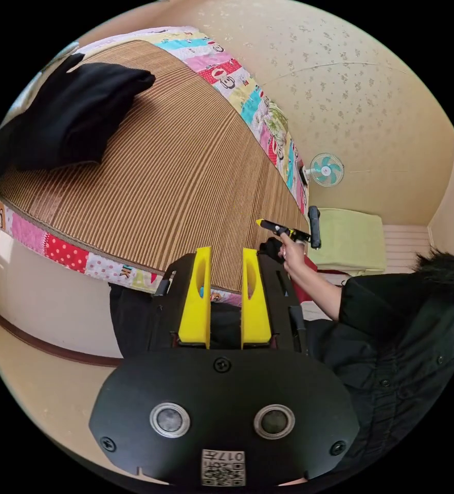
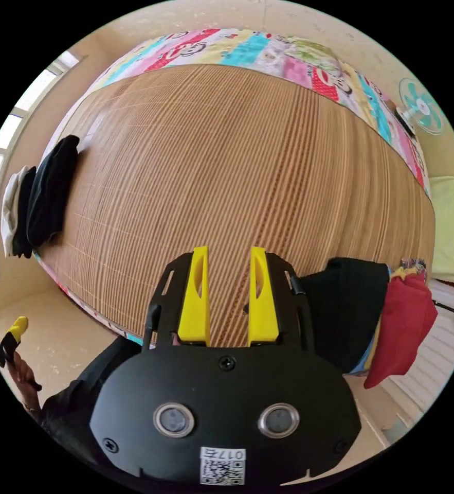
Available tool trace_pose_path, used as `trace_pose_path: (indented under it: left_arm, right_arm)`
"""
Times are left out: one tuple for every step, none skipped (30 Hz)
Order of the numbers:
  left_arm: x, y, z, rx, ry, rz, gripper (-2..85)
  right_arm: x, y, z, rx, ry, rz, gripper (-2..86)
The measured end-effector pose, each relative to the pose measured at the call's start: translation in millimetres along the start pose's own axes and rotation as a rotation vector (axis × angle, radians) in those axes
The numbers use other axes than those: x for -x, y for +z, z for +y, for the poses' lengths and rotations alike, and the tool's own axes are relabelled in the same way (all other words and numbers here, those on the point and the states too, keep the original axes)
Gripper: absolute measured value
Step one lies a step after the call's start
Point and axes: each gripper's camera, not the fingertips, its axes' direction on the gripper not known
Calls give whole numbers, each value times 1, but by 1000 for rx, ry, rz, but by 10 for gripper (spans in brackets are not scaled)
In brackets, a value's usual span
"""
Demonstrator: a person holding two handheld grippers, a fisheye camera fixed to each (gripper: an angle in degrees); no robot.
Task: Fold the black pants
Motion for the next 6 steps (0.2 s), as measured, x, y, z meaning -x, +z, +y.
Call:
trace_pose_path:
  left_arm:
    - [-6,7,-1,10,10,3,91]
    - [-18,21,-1,30,32,7,91]
    - [-30,37,-2,49,53,5,91]
    - [-36,45,-2,60,63,5,91]
    - [-47,61,-2,84,76,12,91]
    - [-57,78,-2,108,82,27,90]
  right_arm:
    - [-24,-1,9,3,36,34,147]
    - [-68,5,25,44,87,86,164]
    - [-104,24,38,132,110,124,182]
    - [-120,38,44,193,122,142,188]
    - [-147,73,56,338,140,132,201]
    - [-173,93,65,367,201,-52,195]
